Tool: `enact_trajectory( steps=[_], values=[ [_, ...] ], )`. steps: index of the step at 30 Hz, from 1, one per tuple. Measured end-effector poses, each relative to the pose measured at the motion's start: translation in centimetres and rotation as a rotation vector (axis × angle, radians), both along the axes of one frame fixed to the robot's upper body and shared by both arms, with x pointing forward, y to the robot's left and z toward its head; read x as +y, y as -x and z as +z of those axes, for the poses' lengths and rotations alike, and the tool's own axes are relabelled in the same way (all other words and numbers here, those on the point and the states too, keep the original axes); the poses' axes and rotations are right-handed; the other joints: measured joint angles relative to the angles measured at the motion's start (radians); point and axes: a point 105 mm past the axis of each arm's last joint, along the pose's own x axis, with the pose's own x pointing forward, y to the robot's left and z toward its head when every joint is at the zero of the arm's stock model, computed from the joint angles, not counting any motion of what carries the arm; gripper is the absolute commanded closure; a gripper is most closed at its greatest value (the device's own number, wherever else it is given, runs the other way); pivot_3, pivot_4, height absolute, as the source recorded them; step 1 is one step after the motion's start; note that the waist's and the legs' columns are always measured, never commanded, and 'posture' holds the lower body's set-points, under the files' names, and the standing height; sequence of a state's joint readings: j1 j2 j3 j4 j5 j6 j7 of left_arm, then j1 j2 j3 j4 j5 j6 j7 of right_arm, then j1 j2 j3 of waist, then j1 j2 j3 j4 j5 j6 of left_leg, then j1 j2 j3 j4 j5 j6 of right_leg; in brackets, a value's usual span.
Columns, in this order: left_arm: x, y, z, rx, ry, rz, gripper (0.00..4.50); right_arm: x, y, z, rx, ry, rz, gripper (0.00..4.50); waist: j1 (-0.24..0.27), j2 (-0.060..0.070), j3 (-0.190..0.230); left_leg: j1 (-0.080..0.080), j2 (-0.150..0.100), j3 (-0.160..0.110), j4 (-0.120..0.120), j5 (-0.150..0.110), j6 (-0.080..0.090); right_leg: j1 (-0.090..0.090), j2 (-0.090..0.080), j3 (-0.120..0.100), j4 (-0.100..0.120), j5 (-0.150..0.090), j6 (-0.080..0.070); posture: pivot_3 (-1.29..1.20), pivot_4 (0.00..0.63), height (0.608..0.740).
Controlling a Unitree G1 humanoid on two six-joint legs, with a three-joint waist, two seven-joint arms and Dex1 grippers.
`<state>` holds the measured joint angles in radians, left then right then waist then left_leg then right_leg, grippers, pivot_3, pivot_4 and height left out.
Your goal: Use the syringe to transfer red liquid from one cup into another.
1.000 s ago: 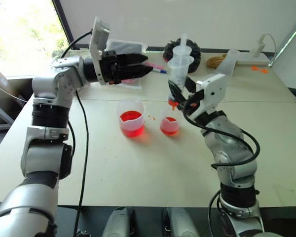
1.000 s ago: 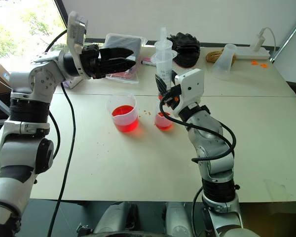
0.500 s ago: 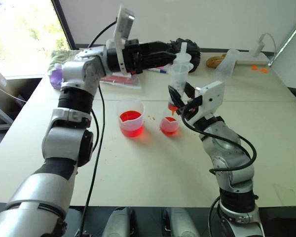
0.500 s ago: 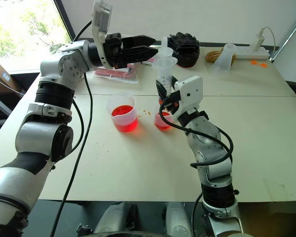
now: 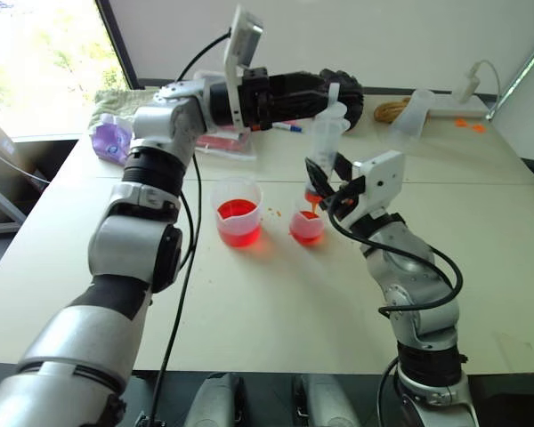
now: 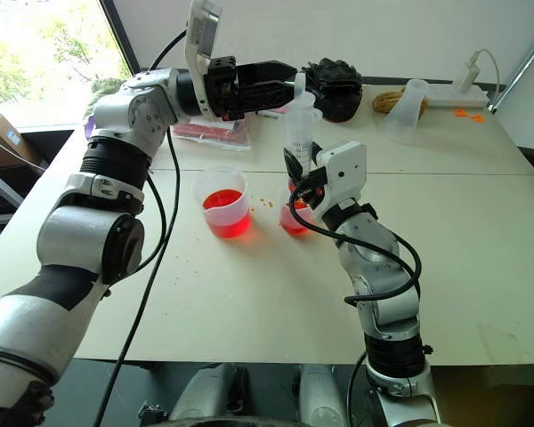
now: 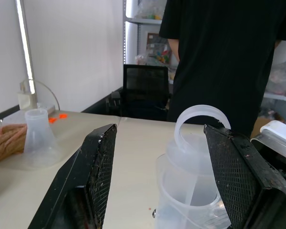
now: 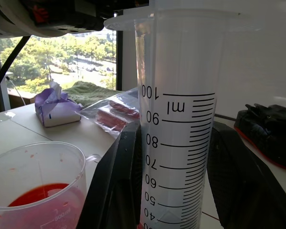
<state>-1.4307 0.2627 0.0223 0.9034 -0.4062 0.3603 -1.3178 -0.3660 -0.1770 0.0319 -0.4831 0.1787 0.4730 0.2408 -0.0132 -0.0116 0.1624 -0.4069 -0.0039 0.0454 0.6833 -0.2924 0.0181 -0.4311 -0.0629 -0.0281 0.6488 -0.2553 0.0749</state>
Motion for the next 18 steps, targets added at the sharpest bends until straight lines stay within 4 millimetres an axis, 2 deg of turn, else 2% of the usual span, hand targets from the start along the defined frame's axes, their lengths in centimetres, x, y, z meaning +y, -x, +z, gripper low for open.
enact_trajectory(
  steps=[1,4,11,18],
  values=[
    [-0.1,-0.1,-0.1,0.005,-0.003,-0.001,1.45,0.0,0.0,-0.1,0.003,0.001,-0.002,3.22,0.0,0.0,0.0,0.0,0.0,0.0,0.0,0.0,0.0,0.0,0.0,0.0,0.0,0.0,0.0,0.0,0.15,0.74],
    [-0.3,-0.1,-0.4,0.01,-0.014,-0.007,2.14,-0.1,0.0,-0.2,0.007,0.004,-0.007,3.22,0.0,0.0,0.0,0.0,0.0,0.0,0.0,0.0,0.0,0.0,0.0,0.0,0.0,0.0,0.0,0.0,0.15,0.74],
    [-0.9,0.2,-0.8,0.011,-0.036,-0.039,4.48,-0.3,-0.3,-0.5,0.016,0.005,-0.018,3.22,0.0,0.0,0.0,0.0,0.0,0.0,0.0,0.0,0.0,0.0,0.0,0.0,0.0,0.0,0.0,0.0,0.15,0.74],
    [-0.9,0.3,-1.2,0.003,-0.067,-0.046,4.48,-0.4,-0.3,-0.5,0.016,0.008,-0.017,3.22,0.0,0.0,0.0,0.0,0.0,0.0,0.0,0.0,0.0,0.0,0.0,0.0,0.0,0.0,0.0,0.0,0.15,0.74]
  ],
)
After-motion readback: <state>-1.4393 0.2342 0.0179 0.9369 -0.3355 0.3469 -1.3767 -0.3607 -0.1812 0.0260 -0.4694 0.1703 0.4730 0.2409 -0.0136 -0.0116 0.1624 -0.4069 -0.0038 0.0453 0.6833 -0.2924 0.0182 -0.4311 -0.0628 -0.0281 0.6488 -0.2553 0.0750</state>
